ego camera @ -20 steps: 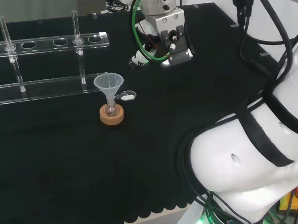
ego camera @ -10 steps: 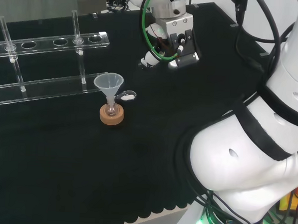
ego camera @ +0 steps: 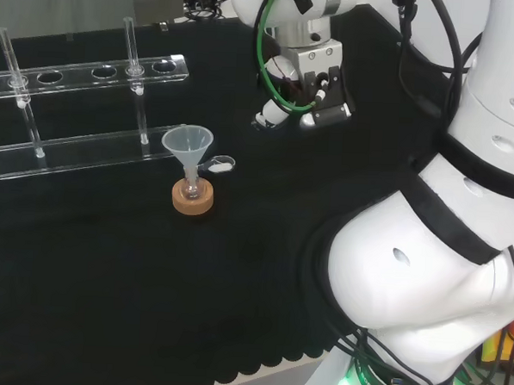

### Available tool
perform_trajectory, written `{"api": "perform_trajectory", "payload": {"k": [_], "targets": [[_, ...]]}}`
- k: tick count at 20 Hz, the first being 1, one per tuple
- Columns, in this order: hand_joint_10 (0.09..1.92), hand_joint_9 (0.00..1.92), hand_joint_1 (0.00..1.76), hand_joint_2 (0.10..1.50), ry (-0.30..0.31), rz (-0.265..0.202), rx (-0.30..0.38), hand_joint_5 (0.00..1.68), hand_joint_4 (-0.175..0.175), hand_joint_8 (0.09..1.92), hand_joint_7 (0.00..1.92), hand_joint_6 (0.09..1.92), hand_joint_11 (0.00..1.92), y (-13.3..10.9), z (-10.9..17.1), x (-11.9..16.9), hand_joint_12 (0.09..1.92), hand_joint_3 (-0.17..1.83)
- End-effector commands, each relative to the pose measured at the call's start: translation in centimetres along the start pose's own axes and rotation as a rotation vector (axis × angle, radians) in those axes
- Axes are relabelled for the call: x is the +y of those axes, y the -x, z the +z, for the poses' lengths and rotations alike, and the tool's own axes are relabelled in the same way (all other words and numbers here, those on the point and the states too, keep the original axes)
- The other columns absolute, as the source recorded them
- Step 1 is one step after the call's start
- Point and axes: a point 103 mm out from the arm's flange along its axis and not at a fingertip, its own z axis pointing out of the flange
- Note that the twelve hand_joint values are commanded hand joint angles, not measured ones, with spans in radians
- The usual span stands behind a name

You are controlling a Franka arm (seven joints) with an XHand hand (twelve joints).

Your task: Pick up the weighing funnel.

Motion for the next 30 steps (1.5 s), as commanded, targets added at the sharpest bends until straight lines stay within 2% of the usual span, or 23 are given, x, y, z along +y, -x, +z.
{"api": "perform_trajectory", "payload": {"k": [1, 11, 30], "targets": [[0.63, 0.59, 0.78, 0.73, 0.013, -0.053, 0.066, 0.5, -0.061, 0.71, 0.4, 0.09, 0.31, -0.7, 3.5, 2.9, 1.36, 0.47], [0.6, 0.61, 0.79, 0.71, -0.021, -0.082, 0.072, 0.51, -0.063, 0.7, 0.42, 0.09, 0.32, -1.4, 6.0, 4.9, 1.35, 0.5], [0.6, 0.62, 0.8, 0.71, -0.067, -0.128, 0.059, 0.52, -0.065, 0.71, 0.44, 0.09, 0.32, -4.7, 9.2, 6.9, 1.35, 0.52]]}}
